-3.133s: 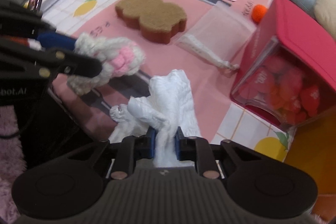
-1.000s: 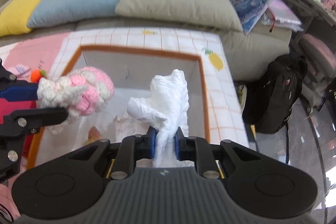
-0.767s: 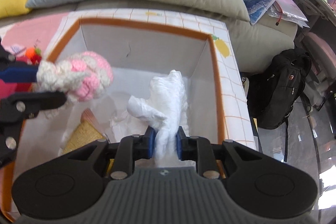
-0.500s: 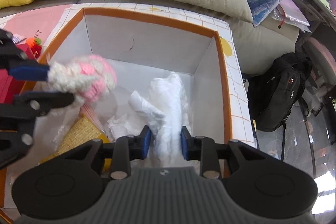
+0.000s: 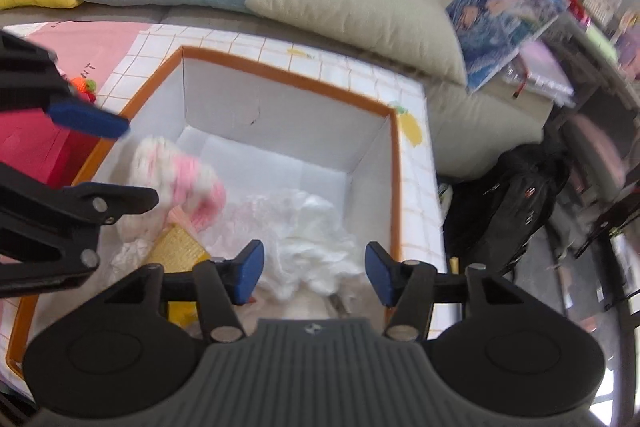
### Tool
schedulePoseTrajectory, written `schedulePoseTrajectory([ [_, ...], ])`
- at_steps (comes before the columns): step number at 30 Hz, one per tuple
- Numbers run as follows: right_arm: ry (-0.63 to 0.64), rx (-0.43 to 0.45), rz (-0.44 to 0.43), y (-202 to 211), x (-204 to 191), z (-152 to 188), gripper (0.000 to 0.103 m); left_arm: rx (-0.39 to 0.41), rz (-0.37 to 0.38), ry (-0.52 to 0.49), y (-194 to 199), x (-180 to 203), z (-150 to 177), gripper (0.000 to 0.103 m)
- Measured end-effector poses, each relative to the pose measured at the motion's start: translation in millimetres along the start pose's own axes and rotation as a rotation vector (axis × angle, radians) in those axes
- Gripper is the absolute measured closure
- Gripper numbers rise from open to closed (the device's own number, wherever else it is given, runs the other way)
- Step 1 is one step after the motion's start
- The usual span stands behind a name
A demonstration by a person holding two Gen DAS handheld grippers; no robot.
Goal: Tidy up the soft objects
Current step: 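Lower the tissue and plush into the box and open both tools, then move both tools back over the mat toward the brown sponge and clear bag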
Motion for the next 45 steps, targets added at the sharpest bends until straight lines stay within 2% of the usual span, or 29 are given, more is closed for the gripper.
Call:
schedulePoseTrajectory([
  [11,-0.083,0.098,0.074,56,-16,-1,0.038,0.135,0.018,0.091,65,-15,11,0.032],
  [17,-0.176,0.170,0.015,92,-37,-1,0.035,0.174,0.003,0.151,94,-30,29,0.032],
  [20,-0.181,0.207,0.008,106,-55,-4,0.035,0.190,-0.029,0.178,107,-41,39,0.033],
  [25,-0.174,0.244,-0.008,116,-87,-9,0.034,0.211,-0.085,0.279,131,-71,58,0.032],
  [31,-0.196,0.249,-0.083,113,-126,-21,0.034,0.205,-0.181,0.384,149,-115,93,0.032],
  [38,-0.149,0.268,-0.163,104,-177,-40,0.036,0.178,-0.272,0.537,161,-168,146,0.032],
  [45,-0.057,0.288,-0.250,97,-231,-54,0.039,0.132,-0.325,0.652,168,-202,199,0.032],
])
Point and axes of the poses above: each gripper's, at about its wrist camera, not at the fingertips, and y roughly against the way its jaws point, x to its right, z to its underside, the point moved 1 cm from there along -y, roughly the way its jaws point, and after that the axes turned 8 degrees about y, right-handed, at the moved point
